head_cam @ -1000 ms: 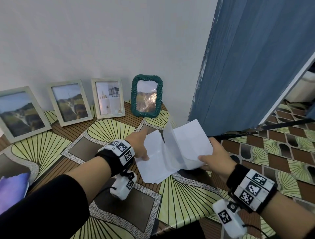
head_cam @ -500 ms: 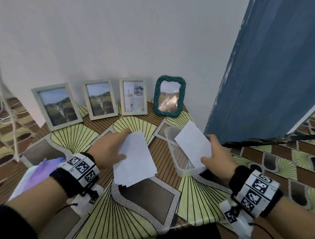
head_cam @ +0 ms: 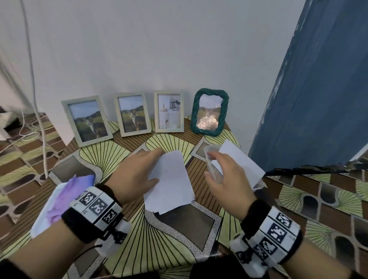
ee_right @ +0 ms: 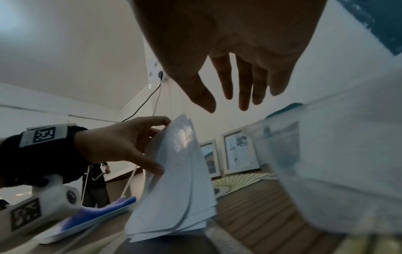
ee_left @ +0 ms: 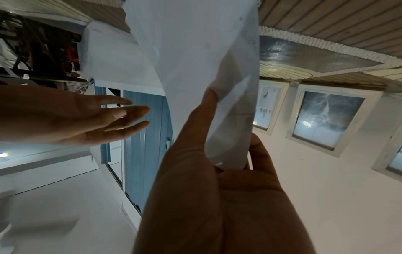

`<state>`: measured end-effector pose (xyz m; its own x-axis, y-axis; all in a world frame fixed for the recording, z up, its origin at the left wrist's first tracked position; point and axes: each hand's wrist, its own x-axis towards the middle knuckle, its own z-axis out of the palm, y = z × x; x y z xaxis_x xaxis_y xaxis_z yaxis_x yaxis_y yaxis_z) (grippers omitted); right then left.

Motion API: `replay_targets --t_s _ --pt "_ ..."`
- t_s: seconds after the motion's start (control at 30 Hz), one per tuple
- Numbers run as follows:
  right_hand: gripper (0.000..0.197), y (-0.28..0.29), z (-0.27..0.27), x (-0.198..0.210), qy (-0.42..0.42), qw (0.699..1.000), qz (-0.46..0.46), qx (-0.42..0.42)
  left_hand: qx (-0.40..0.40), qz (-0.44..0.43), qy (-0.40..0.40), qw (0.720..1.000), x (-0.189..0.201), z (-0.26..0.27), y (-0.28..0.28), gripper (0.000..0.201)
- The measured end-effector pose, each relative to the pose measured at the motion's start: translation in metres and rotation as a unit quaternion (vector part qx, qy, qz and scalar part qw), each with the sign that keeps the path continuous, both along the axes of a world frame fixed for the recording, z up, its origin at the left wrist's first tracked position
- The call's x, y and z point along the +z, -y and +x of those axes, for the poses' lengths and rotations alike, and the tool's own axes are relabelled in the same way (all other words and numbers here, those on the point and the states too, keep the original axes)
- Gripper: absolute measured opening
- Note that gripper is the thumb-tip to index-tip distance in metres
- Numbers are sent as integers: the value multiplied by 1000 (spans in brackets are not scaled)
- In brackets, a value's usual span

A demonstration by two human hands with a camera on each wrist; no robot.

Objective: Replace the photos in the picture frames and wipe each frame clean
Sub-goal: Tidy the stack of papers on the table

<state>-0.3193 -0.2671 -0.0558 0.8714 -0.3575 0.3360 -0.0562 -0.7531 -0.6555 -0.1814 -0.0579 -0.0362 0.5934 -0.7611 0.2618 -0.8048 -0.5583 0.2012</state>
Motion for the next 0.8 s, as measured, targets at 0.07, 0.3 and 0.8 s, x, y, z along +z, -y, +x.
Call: replay_targets --t_s 0.07,0.3,0.8 --pt "51 -13 9 -4 -3 999 32 25 -5 -9 11 1000 -1 -4 -1 59" --pt "25 -42 39 -17 -79 968 214 100 -47 -45 -28 998 -9 -12 -2 64" --pt "43 -55 68 6 62 963 256 58 -10 -464 -332 821 -10 -24 1 51"
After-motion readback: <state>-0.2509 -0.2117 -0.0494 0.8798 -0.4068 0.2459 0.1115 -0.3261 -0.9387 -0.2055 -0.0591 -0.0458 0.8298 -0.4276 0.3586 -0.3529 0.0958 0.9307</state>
